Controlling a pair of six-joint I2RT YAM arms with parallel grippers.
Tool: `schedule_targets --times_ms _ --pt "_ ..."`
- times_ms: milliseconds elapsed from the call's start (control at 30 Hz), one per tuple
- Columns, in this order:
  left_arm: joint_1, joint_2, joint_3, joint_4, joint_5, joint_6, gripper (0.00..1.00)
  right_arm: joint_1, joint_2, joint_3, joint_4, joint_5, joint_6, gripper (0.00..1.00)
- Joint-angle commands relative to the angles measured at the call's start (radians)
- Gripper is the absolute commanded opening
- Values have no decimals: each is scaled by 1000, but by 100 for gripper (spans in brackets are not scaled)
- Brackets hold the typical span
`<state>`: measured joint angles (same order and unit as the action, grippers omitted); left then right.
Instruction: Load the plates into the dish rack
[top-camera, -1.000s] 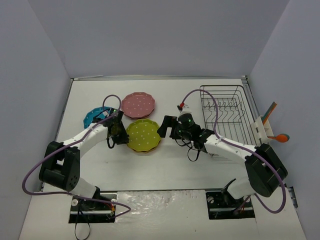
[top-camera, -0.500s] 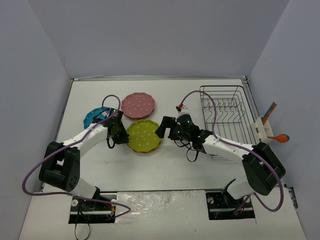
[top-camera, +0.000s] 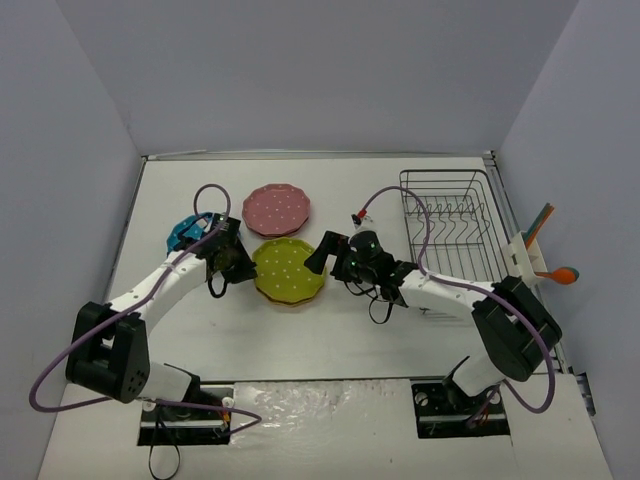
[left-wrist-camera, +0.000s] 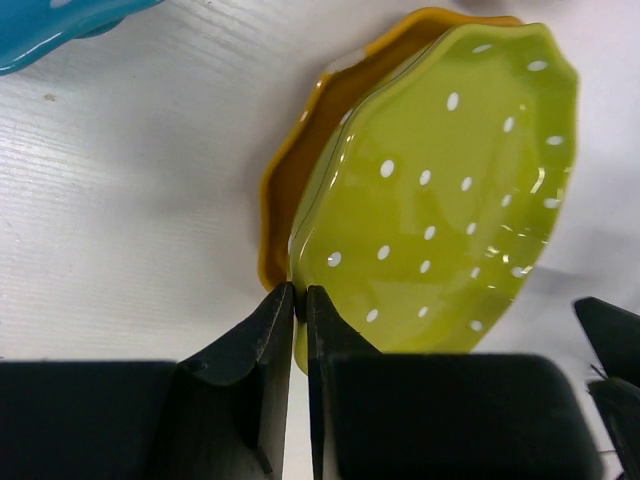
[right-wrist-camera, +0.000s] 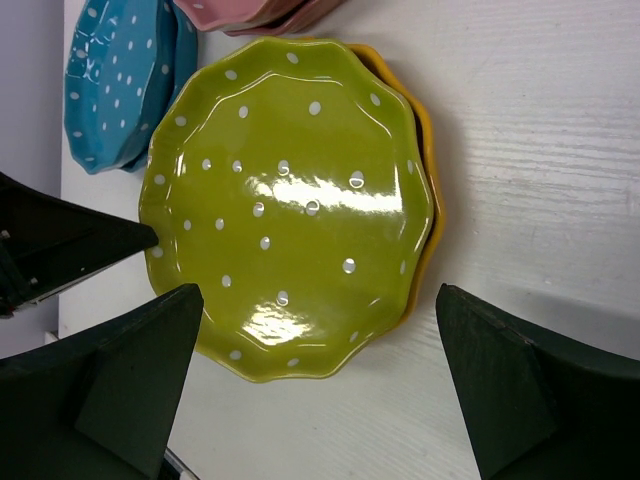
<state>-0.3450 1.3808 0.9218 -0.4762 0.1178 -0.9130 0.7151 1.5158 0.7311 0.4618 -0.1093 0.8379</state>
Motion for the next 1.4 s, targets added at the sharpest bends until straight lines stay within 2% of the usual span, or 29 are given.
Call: schedule_targets --times_ms 0,133,667,1367 --pt "-3 -70 79 35 42 -63 0 7 29 15 101 -19 87 100" --pt "-3 -90 70 59 58 -106 0 13 55 10 121 -59 128 100" --pt "-3 -174 -42 201 82 -300 0 26 28 -41 78 -49 210 98" --pt "-3 -241 -150 315 109 -433 0 27 91 -71 280 -129 332 95"
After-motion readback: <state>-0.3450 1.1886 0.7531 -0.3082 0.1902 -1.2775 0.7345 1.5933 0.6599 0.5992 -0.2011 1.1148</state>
